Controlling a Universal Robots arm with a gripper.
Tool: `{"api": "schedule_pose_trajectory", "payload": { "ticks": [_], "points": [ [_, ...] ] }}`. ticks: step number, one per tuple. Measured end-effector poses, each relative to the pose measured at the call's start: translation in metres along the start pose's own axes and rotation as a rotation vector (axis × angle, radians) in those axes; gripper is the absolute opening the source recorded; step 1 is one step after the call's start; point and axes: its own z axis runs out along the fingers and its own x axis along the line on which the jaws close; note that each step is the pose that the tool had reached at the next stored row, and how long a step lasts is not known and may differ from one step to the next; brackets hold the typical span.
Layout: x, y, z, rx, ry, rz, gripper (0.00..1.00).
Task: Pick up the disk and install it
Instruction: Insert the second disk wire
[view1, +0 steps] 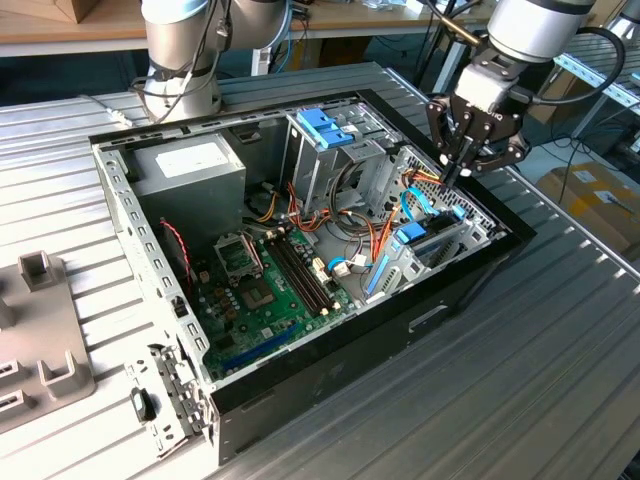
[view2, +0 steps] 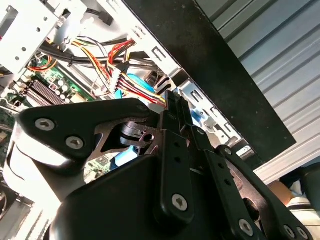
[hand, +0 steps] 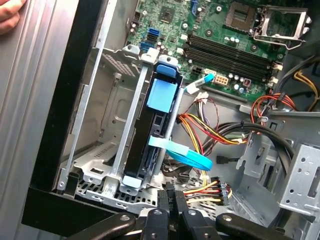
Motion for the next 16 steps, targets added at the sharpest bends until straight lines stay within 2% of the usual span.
{"api": "schedule_pose_trajectory", "payload": {
  "ticks": [5, 13, 16],
  "points": [
    [-0.0001, 0.0003, 0.0, -0.0008, 0.0013, 0.029, 0.17],
    [-0.0001, 0.0003, 0.0004, -0.0031, 0.0052, 0.11, 0.17],
    [-0.0001, 0.0003, 0.0004, -0.0032, 0.0052, 0.111, 0.17]
  ]
}}
